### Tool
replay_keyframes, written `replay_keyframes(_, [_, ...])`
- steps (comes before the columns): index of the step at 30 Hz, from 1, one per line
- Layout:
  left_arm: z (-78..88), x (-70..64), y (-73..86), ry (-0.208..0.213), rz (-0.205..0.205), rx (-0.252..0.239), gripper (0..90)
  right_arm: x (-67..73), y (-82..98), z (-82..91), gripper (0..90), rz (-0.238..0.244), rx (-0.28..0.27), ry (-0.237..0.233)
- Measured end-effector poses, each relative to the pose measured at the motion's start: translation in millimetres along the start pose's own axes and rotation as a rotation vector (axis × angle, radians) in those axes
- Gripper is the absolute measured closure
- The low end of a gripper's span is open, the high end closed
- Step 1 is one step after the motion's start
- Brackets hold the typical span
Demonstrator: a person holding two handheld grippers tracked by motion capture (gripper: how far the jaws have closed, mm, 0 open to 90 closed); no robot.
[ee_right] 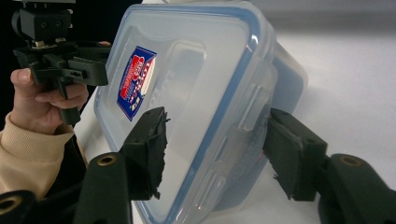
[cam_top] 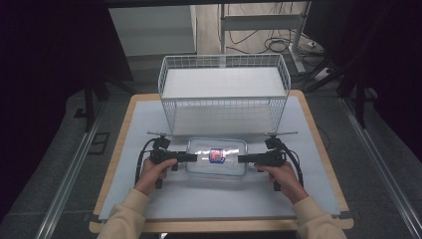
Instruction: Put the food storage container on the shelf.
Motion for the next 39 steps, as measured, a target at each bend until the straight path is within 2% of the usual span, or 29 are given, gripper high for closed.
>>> replay_keyframes(9, [6.9, -4.2, 8.1, 0.006, -0.021, -0.030, 42.7, 4.5, 4.2, 6.4, 48.2, 0.039, -0.008, -0.017])
replay_keyframes(15, [11.4, -6.6, 10.1, 0.020, -0.053, -0.029, 46.4, 8.9, 11.8, 10.8, 50.3, 0.079, -0.031, -0.021])
replay_keyframes(20, [13.5, -9.2, 12.5, 0.013, -0.074, -0.029, 47.3, 13.9, 14.9, 12.9, 50.7, 0.103, -0.034, -0.009])
replay_keyframes(28, [16.4, -6.8, 16.7, 0.041, -0.064, -0.044, 50.6, 14.6, 16.8, 14.0, 51.6, 0.110, -0.038, -0.019])
replay_keyframes(33, [16.8, -9.4, 18.6, 0.032, -0.054, -0.055, 50.8, 15.3, 17.5, 14.2, 51.6, 0.125, -0.042, -0.018])
replay_keyframes(39, [18.8, -13.9, 22.1, 0.017, -0.042, -0.063, 51.5, 15.9, 17.7, 15.4, 52.9, 0.109, -0.039, -0.028])
Point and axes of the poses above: each handheld gripper's, and its own axes: z roughly backward along the jaws, y roughly out of its underside, x roughly to its left, the point moved 1 cm from there along -z, roughly forward along the jaws, and after that the axes turned 3 degrees about z, right-handed, at the moved point
